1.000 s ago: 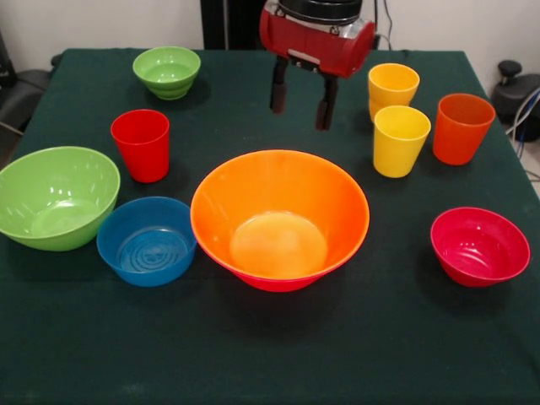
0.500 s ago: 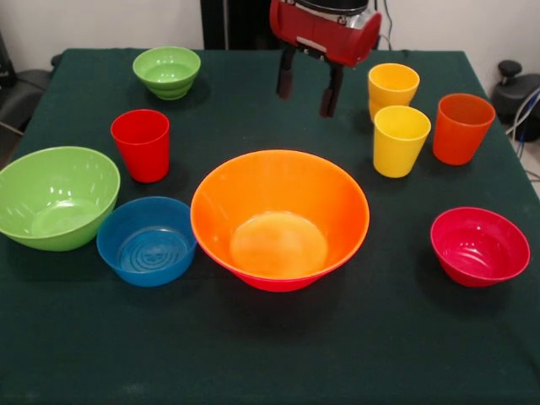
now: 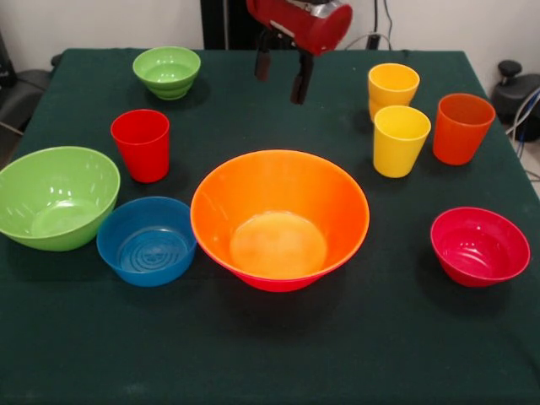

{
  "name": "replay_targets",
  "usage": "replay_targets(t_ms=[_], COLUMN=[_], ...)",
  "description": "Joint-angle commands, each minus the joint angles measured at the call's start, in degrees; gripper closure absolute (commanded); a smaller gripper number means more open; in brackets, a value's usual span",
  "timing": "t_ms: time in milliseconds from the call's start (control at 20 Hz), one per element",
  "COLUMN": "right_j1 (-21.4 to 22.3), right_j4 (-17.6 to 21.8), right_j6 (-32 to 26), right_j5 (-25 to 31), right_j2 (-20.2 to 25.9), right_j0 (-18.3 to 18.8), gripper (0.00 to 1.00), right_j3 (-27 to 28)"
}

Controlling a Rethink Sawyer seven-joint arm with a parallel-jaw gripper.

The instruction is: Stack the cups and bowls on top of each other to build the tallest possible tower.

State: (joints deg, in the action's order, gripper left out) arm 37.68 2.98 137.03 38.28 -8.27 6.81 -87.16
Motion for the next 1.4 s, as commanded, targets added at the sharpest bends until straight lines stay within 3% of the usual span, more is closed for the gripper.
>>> replay_targets(t_ms=[50,450,1100,1400], right_j1=[-4.8,-7.0,-9.8,-10.1], right_j4=[-4.8,-10.5,-15.2,-18.6], right_j6=[21.5,28.9,31.9,36.0], right_j5=[-1.0,0.4,-1.6,1.1], right_j2=[-6.1,-9.3,-9.5,-11.9], right_j0=[-4.0,-8.1,-9.8,-13.0], gripper=[0.00,0.00,0.00,0.00], right_j3=[-2.9,-2.8,-1.4,-0.7])
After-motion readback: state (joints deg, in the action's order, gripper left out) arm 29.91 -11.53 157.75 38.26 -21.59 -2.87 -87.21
